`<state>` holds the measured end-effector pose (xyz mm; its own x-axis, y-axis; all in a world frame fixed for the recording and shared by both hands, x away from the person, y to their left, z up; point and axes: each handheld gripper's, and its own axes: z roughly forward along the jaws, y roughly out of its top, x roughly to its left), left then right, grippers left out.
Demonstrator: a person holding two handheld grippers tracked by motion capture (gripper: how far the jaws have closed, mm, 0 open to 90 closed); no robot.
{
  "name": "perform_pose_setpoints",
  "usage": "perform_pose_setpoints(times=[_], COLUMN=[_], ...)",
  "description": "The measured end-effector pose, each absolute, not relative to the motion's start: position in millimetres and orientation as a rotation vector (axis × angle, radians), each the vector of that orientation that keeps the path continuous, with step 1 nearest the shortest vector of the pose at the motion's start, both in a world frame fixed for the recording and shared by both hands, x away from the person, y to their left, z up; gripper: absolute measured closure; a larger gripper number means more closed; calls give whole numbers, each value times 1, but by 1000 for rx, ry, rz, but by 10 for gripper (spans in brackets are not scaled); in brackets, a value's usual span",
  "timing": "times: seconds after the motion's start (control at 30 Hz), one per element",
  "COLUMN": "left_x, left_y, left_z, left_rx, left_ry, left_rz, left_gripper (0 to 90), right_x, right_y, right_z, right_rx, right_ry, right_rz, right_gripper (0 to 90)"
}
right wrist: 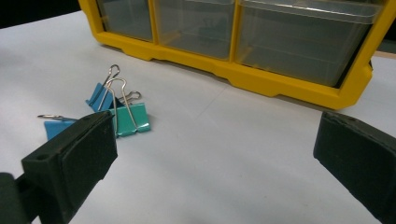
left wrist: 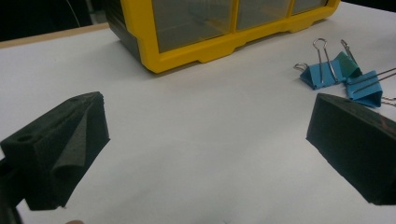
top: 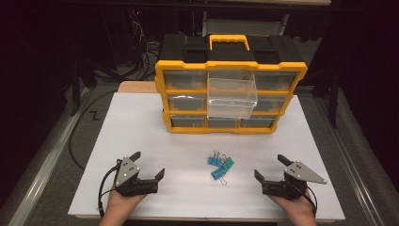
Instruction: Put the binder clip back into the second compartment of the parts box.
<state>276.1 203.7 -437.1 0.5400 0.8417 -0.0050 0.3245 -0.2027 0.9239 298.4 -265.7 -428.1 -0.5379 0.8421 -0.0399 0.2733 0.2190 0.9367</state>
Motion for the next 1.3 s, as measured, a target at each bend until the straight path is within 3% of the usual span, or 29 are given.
perform_pose_setpoints(times=[0.83, 1.3], left_x=[278, 278], left_y=[211, 209], left_z=[-441, -440], left_rx=[1755, 1766], left_ry=[1003, 981], left_rz=[612, 588], left_gripper=[2, 3], right_x=[309, 352], right_y=[-265, -252], right_z=[-427, -421], right_rx=[1072, 1209], right_ry=[1960, 2099], right_rz=[1307, 1222], right_gripper=[3, 3])
